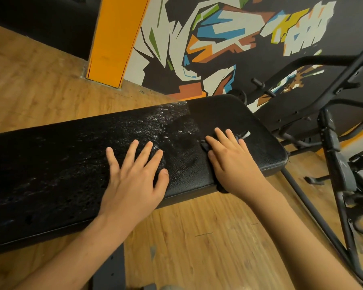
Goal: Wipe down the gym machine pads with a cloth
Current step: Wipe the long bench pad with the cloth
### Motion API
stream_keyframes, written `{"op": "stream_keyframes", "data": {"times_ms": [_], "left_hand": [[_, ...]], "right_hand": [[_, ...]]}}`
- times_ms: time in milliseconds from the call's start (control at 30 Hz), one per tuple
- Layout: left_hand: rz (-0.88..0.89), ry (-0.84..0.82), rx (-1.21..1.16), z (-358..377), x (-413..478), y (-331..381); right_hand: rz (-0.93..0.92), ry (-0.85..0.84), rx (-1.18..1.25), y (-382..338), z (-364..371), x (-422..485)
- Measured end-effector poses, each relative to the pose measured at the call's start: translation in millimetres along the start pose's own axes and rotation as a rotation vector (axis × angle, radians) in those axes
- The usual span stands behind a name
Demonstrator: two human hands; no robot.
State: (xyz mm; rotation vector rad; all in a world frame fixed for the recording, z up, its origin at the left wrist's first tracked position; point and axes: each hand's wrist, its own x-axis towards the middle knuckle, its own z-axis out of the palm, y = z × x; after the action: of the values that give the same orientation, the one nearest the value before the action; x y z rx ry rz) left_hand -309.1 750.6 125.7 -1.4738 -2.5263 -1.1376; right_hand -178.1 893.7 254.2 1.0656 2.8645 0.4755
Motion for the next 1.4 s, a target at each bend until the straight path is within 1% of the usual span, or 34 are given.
{"op": "stream_keyframes", "data": {"times_ms": [67,167,267,367,533,700,800,867,933,1100,1200,1400], "left_hand": [[0.008,-0.002,0.002,0,0,0],[-0.003,0.004,0.005,0,-1,1],[-0.003,0.001,-0.001,-1,-1,2],[0.006,-0.006,0.004,0,0,0],[0.007,-0.012,0.012,0,1,0],[0.011,-0.019,0.002,1,0,0],[0.011,-0.017,0.002,2,0,-1],[0.014,-0.012,0.001,3,1,-1],[0.017,-0.005,0.004,4,1,-1],[0.007,0.009,0.003,6,2,-1],[0.012,0.018,0.007,8,2,-2],[-0.001,0.027,0.006,8,1,-2]], "right_hand": [[-0.006,-0.025,0.002,-1,-3,22],[0.007,-0.020,0.004,-2,-4,38],[0.008,-0.024,0.025,-4,-3,13],[-0.002,0.008,0.009,-5,0,-11],[-0.025,-0.032,0.020,0,-4,11],[0.000,0.027,0.027,-1,1,-1],[-0.002,-0.003,0.003,-2,-1,1],[-0.008,-0.029,0.003,-1,-2,15],[-0.010,-0.019,0.019,2,-1,36],[0.031,-0.005,0.050,9,-1,115],[-0.017,-0.041,0.055,4,-2,155],[-0.002,-0.037,0.042,-10,-3,180]]}}
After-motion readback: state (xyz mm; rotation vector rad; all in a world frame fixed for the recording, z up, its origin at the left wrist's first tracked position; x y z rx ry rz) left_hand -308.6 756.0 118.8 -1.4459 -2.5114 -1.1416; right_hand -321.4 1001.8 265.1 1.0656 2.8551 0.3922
